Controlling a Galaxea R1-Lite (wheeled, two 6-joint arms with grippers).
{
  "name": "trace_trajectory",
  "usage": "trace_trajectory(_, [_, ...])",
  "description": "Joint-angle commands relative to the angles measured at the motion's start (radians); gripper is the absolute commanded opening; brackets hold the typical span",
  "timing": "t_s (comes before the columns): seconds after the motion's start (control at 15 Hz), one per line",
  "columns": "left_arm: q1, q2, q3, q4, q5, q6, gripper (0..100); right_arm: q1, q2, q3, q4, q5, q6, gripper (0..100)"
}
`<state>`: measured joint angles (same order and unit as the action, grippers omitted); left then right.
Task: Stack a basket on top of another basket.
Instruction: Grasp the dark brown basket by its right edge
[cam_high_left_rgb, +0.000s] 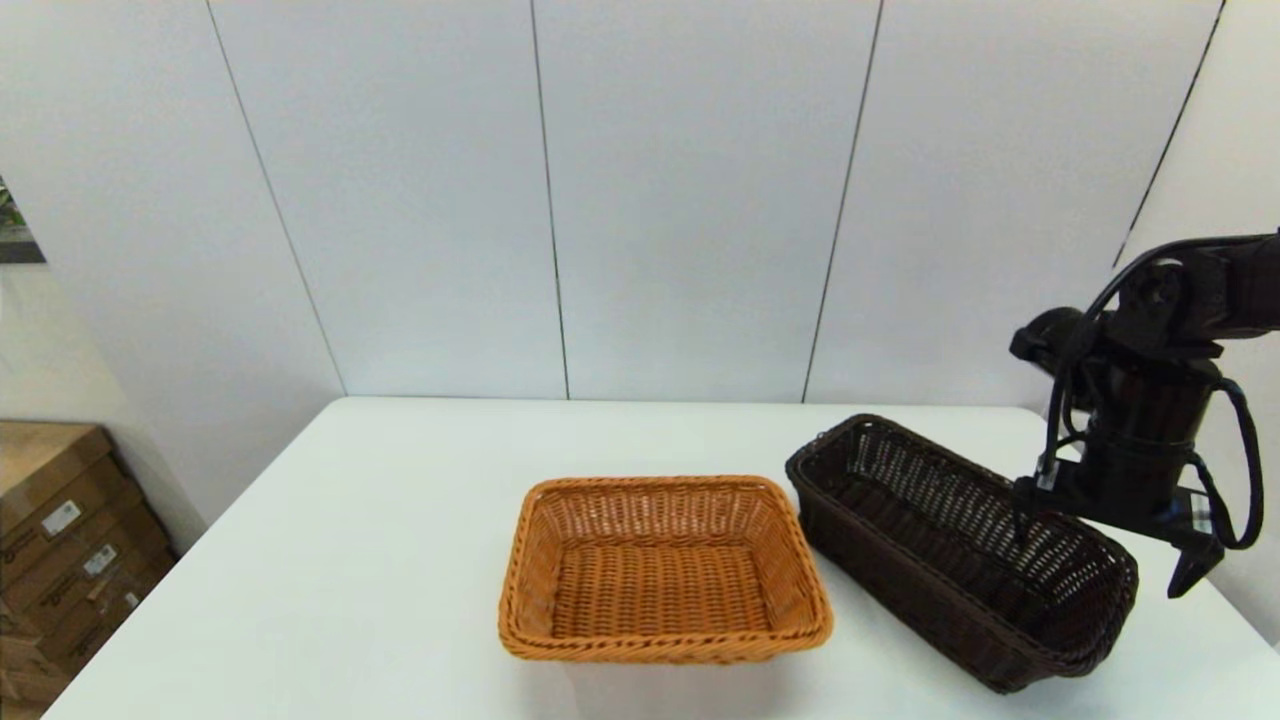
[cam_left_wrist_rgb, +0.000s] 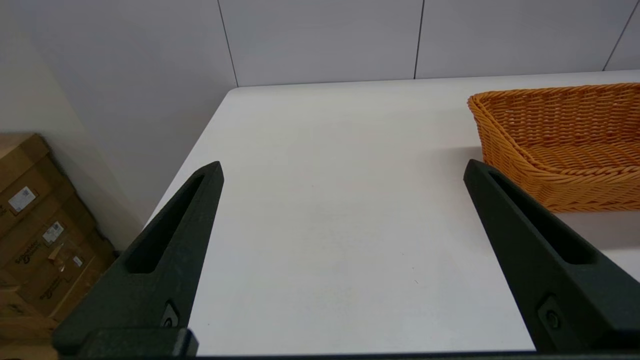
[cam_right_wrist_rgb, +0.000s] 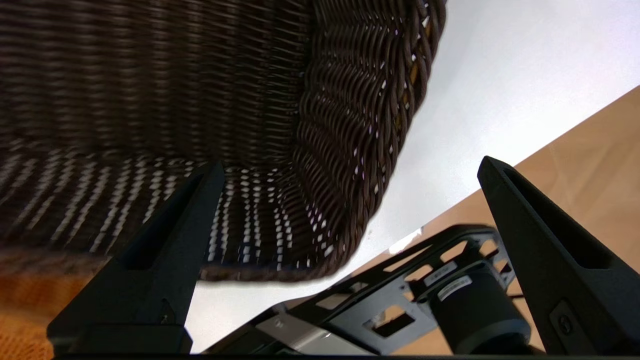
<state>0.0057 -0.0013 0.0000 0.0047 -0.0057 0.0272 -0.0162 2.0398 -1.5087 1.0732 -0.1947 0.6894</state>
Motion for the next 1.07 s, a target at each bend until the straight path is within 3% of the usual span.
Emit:
trace_trajectory(0.07, [0.0, 0.0, 0.002, 0.0, 0.0, -0.001, 100, -0.068, 0.073, -0.011, 0.005, 0.063, -0.005, 100])
trace_trajectory(0.33, [0.0, 0.0, 0.002, 0.0, 0.0, 0.0, 100, -0.157, 0.057, -0.01, 0.005, 0.222, -0.082, 100])
trace_trajectory(0.53, [0.0, 0.0, 0.002, 0.0, 0.0, 0.0, 100, -0.191, 0.03, 0.004, 0.004, 0.304, -0.139, 100])
trace_trajectory(0.73, [0.0, 0.0, 0.002, 0.0, 0.0, 0.0, 100, -0.203, 0.022, 0.064, -0.009, 0.299, -0.269, 100])
trace_trajectory(1.07, [0.0, 0.0, 0.002, 0.0, 0.0, -0.001, 100, -0.197, 0.049, 0.11, -0.079, 0.288, -0.268, 100])
